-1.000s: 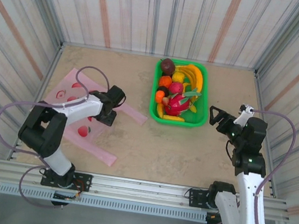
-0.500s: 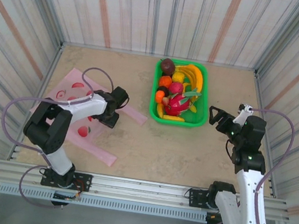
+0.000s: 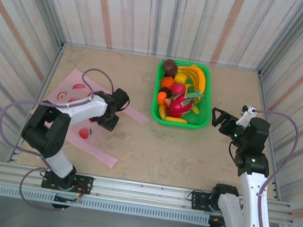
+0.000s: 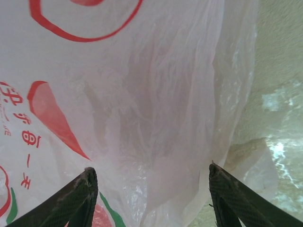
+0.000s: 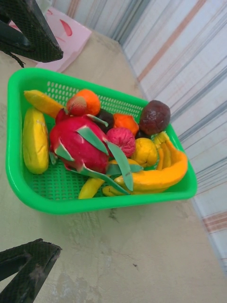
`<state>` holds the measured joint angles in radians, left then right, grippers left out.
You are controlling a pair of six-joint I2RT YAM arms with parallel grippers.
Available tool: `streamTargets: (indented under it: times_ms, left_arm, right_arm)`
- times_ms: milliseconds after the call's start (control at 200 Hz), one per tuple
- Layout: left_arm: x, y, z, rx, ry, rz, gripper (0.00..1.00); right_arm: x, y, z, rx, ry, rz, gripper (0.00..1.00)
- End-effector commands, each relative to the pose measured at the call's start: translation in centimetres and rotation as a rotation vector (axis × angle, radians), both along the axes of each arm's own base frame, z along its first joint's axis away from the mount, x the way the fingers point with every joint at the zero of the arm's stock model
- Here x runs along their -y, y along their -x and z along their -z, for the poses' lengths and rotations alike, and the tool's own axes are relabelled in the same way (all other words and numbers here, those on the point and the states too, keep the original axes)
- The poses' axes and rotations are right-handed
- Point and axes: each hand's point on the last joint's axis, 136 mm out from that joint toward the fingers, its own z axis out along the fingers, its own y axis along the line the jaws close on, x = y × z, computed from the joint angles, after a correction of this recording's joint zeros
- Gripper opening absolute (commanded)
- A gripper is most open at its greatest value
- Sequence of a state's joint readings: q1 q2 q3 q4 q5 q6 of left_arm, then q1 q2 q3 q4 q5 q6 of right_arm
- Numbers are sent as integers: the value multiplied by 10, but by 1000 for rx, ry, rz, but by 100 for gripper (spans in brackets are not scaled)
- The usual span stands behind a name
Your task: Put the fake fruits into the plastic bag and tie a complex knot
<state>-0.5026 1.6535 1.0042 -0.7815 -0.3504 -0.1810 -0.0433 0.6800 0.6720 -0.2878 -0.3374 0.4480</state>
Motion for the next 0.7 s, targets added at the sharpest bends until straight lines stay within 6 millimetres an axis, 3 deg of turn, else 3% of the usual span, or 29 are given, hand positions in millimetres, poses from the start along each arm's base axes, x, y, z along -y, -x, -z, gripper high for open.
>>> streamTargets:
  times_ms: [0,225,421,496,691]
  left_arm:
    - [-2,-4,3,-12,-41,1,61]
    - [-9,-9,5,-17,-105,-8,47]
    - [-10,-17,-10,48,-100,-3,13]
    - [-9,-19,-25,93,-82,-1,0]
    - [-13,-16,-93,217,15,-24,0]
  right_arm:
    - [-1,3,-11,33,36,-9,99]
    - [-1,3,-9,28,42,-11,99]
    - [-2,1,-5,20,38,-15,99]
    - [-2,2,-5,20,38,-19,99]
    - [-12,5,-10,35,14,-59,99]
